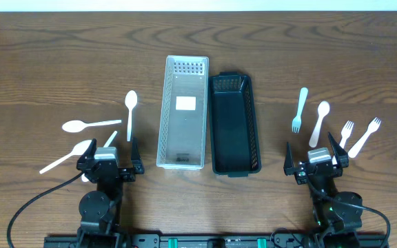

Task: Pack container

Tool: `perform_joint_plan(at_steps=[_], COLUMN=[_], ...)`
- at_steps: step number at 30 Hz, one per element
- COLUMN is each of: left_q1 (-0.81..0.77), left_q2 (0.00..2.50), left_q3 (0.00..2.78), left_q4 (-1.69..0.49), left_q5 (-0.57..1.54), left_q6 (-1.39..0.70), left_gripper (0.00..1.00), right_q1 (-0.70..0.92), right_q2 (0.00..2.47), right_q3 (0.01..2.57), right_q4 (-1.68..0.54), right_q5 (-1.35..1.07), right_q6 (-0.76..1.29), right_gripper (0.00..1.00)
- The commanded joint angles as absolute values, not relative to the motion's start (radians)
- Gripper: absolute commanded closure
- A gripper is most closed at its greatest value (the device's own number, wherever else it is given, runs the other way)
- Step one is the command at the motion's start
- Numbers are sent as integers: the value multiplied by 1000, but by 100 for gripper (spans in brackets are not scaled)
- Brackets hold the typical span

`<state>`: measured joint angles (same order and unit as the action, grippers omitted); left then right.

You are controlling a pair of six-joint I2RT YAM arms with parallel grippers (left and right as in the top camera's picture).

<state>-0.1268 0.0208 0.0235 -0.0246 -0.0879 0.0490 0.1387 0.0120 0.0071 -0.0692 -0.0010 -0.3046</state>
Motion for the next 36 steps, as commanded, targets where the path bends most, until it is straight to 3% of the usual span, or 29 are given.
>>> perform_joint_plan(at_steps=[1,21,26,36], left_q1=[-123,-123,-123,-123], left_q2=[24,24,24,24], left_q3=[4,4,4,6], left_q4=[-64,-64,-63,-42], left_q5=[-94,-94,-93,-80], left_q6=[44,44,44,-9], left_gripper=[2,2,2,2], right_q1=[136,136,137,137], right_q2=[6,6,6,20], right_q3=[6,6,6,6], right_q4=[-74,-74,-66,-60], right_q5=[-5,-5,-102,-146], right_q6=[-315,-315,-306,38], right_gripper=[1,1,1,1])
